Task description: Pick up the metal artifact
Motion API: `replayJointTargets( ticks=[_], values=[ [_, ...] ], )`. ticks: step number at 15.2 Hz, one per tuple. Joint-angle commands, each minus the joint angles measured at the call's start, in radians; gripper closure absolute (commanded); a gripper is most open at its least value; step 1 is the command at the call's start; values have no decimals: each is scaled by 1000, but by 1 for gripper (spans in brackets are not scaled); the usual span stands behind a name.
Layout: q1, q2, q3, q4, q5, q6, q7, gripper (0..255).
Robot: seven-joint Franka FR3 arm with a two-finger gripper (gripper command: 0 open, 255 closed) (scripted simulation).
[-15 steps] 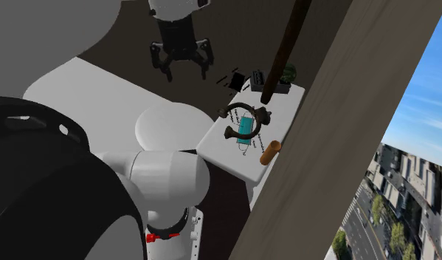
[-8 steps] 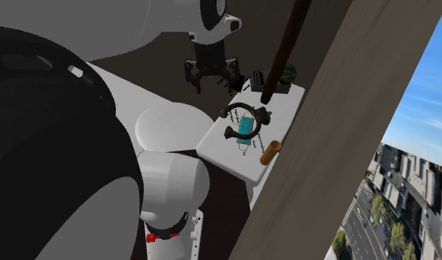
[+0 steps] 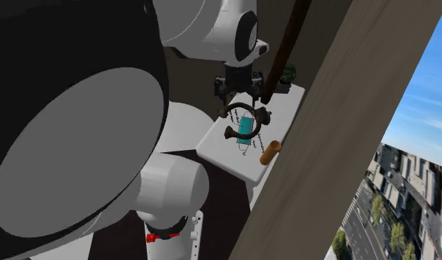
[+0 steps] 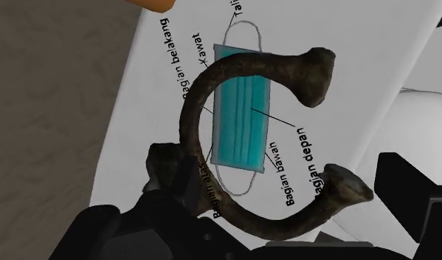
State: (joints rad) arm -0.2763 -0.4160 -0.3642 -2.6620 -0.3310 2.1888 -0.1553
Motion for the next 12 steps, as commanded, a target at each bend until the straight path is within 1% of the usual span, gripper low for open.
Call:
replayJointTargets(
  ticks=[1, 4, 6, 12],
  values=[
    [-22, 59, -39, 6, -15, 66, -21, 0],
    [-39, 166, -93, 29, -14, 164, -51, 0],
    [-48, 242, -126, 51, 1, 227, -78, 0],
    [-45, 326, -140, 38, 24, 323, -92, 0]
  ],
)
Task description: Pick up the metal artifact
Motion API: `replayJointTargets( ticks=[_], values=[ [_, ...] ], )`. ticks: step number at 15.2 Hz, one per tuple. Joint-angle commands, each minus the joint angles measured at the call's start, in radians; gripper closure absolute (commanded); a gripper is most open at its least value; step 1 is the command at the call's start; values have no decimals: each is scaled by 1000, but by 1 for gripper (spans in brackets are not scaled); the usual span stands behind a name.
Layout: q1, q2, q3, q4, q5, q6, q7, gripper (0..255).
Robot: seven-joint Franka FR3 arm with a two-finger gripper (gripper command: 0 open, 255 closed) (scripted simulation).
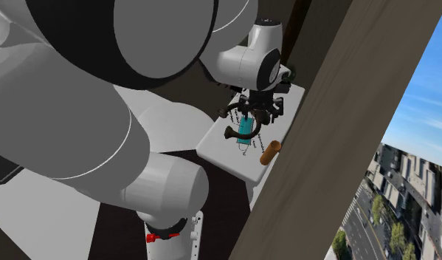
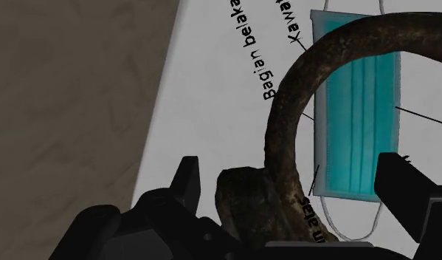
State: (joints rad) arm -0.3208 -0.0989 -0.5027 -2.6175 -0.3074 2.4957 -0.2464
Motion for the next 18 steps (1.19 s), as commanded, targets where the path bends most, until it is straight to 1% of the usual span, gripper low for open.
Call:
replayJointTargets(
  ticks=[1, 2, 4, 5, 14, 18],
  values=[
    [0, 24, -3, -9, 6, 33, -3, 0],
    [2, 49, -5, -12, 16, 60, -8, 0],
    [2, 49, -5, -12, 15, 60, -8, 0],
    [3, 49, -4, -12, 16, 59, -7, 255],
    [2, 49, -5, -12, 16, 60, -8, 255],
    [-2, -12, 0, -2, -6, -9, 3, 255]
  ],
)
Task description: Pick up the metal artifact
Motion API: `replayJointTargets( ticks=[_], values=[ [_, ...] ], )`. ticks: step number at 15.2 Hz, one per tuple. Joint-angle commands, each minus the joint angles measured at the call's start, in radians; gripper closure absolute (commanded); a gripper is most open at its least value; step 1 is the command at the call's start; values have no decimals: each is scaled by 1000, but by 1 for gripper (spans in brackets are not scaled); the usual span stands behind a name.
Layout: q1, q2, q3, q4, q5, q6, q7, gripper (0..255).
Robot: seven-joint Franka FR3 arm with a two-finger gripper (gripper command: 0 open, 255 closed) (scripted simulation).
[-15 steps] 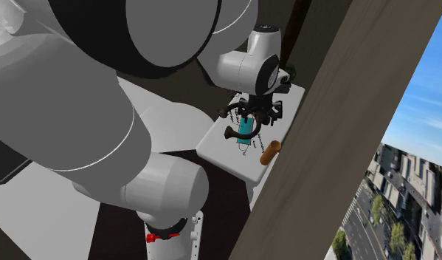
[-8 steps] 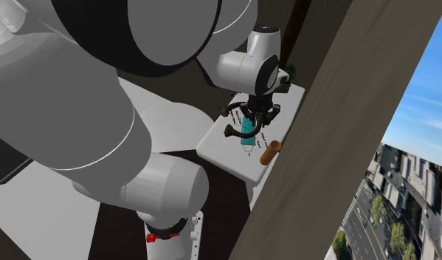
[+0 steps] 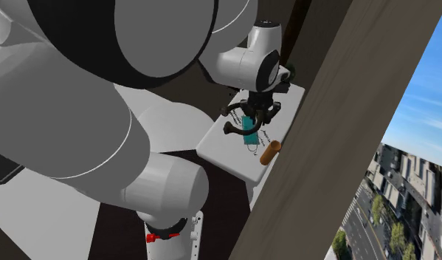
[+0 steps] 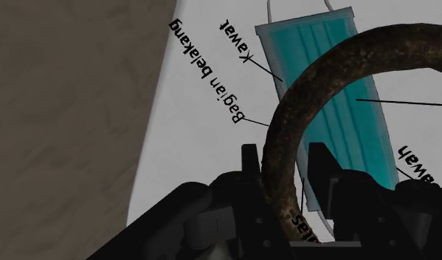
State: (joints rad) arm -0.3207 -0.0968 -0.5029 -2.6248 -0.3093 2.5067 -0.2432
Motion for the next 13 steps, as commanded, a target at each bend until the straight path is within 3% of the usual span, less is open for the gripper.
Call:
replayJointTargets(
  ticks=[1, 13],
  values=[
    [-2, -29, 2, 8, -9, -37, 1, 255],
    [-10, -159, 26, 53, -31, -208, 9, 255]
  ],
)
